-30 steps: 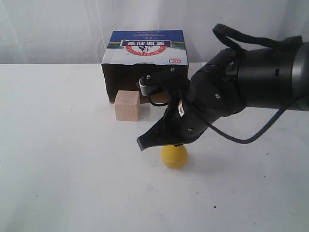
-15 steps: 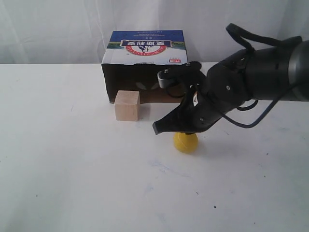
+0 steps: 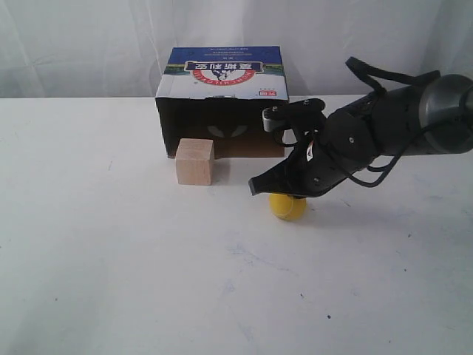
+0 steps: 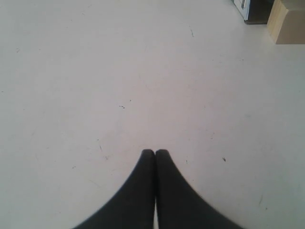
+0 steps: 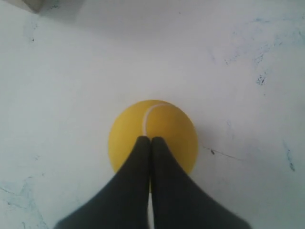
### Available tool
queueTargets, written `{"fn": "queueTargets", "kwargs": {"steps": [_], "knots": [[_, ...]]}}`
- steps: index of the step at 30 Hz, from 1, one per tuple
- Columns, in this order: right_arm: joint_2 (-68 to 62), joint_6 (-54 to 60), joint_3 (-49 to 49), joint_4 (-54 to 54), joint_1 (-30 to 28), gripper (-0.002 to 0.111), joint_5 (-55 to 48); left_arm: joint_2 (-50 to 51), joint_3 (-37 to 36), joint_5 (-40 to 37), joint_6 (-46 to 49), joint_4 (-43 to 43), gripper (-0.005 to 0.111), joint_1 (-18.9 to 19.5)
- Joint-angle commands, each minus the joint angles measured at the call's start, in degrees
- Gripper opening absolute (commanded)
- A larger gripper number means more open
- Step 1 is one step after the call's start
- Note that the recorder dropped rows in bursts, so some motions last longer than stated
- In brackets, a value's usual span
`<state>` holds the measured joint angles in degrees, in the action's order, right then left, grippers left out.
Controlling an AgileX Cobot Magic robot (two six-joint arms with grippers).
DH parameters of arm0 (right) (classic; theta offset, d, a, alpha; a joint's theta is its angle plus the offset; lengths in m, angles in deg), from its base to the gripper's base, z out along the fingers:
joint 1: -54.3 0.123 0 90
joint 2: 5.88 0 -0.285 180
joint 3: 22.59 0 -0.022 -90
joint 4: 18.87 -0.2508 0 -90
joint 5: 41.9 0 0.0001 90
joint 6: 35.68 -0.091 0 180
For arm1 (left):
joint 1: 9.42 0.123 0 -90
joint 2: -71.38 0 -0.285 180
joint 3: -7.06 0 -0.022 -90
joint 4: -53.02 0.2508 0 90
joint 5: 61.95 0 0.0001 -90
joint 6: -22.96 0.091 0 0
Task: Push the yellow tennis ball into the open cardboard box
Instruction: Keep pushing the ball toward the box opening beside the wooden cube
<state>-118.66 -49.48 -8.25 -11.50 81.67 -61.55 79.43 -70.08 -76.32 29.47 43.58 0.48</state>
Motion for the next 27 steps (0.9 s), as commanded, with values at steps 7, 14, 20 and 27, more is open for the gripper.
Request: {"fn": "queueTargets", "kwargs": {"steps": [7,14,20,27], "knots": [[-0.5,0.1,0.1,0.0,-0.6,0.0,6.6,-0.3,-0.1,-0.3,-0.1,-0.6,0.0,0.0],[-0.5,0.1,0.1,0.0,-0.6,0.0,8.1,-0.3,-0.1,-0.3,-0.1,-0.6,0.0,0.0],[-0.5,0.1,0.1,0.0,-0.6,0.0,8.4,-0.3,-0.1,0.0,-0.1,-0.6,0.0,0.0],[-0.5,0.1,0.1,0.0,-0.6,0.0,11.2,-0.3,-0.1,10.5,-4.1,-22.8,0.0,0.0]]}}
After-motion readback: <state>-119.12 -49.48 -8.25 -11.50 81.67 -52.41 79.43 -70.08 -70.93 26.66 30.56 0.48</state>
